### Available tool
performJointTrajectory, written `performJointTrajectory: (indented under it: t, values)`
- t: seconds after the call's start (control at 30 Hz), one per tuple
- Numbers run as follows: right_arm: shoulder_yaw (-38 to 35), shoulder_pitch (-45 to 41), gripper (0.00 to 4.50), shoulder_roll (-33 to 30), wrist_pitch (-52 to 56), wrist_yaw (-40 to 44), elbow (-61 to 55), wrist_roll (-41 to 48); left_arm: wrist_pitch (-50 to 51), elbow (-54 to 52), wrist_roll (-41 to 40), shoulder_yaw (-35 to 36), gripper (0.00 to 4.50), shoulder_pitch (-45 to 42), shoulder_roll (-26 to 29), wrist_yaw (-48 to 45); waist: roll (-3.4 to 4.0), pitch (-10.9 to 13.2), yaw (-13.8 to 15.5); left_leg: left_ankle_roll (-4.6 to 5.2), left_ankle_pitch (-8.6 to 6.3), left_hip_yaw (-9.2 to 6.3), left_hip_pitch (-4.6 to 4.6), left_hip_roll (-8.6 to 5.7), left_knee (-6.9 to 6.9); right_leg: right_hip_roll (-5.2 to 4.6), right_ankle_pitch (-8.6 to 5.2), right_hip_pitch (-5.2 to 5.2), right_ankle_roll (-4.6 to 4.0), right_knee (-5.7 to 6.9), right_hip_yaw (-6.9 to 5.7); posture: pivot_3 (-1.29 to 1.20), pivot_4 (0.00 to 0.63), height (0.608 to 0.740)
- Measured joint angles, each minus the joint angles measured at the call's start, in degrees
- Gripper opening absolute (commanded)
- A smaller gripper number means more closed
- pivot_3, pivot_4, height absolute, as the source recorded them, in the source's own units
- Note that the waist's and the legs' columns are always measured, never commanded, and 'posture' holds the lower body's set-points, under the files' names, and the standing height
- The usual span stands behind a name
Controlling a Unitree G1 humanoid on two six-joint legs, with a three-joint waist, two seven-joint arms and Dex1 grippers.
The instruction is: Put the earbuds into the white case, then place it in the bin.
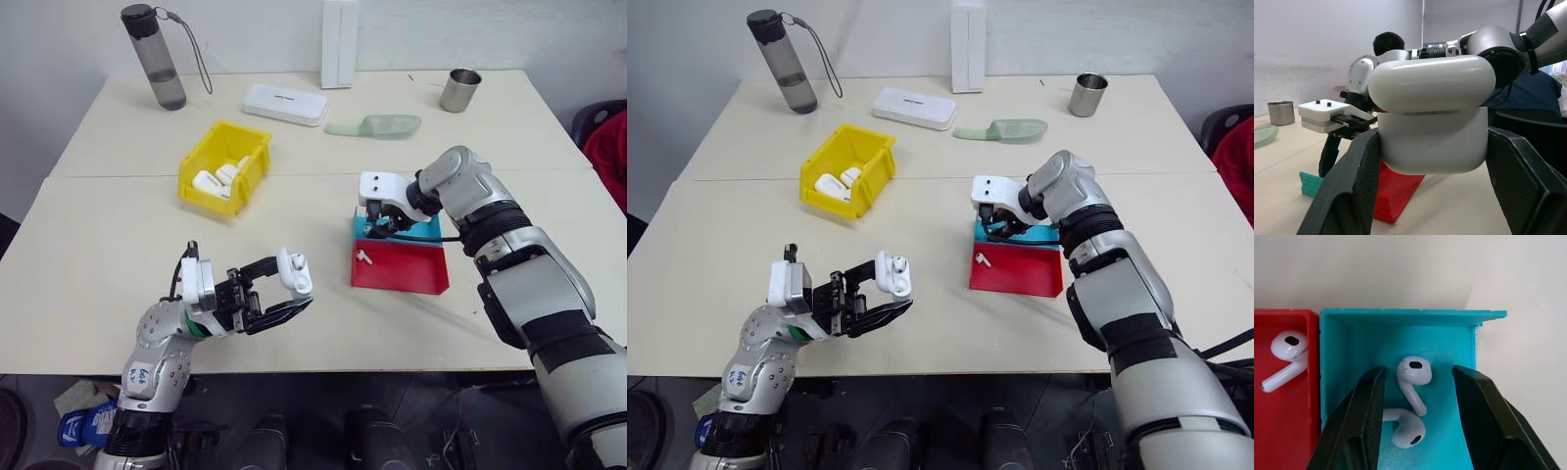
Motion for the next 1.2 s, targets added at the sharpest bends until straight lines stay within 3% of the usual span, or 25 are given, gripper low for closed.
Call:
performJointTrajectory:
  t: [0.6,0.7,0.8,1.2]
  values:
    - [2.17,-1.91,2.14,0.02,-15.68,-0.93,4.38,-4.87,0.00,-1.00,-0.01,0.08,2.76,0.20,0.03,0.28,0.01,0.00,-0.08,0.00,0.00,0.00,0.00,0.00,0.01,0.00,0.00,0.00,0.00,0.02,0.00,0.00,0.150,0.740]
    - [2.15,-2.11,1.53,0.15,-15.68,-0.75,4.93,-4.90,0.00,-1.00,-0.01,0.14,2.76,0.20,0.04,0.30,0.01,-0.01,-0.07,-0.01,0.00,0.00,0.00,0.00,0.02,0.00,0.00,0.00,0.00,0.02,0.00,0.00,0.150,0.740]
    - [2.15,-2.10,0.56,0.24,-15.66,-0.53,5.16,-4.95,0.00,-1.00,-0.01,0.14,2.76,0.20,0.04,0.36,0.01,-0.01,-0.11,-0.01,0.00,0.00,0.00,0.00,0.02,0.00,0.00,0.00,0.00,0.02,0.00,0.00,0.150,0.740]
    - [1.84,-2.10,0.56,0.30,-15.22,-0.32,5.16,-4.72,0.01,-1.00,-0.01,0.14,2.76,0.20,0.09,0.42,0.01,-0.01,-0.13,-0.01,0.00,0.00,0.01,0.00,0.03,0.00,0.00,0.00,0.00,0.04,0.00,0.00,0.150,0.740]
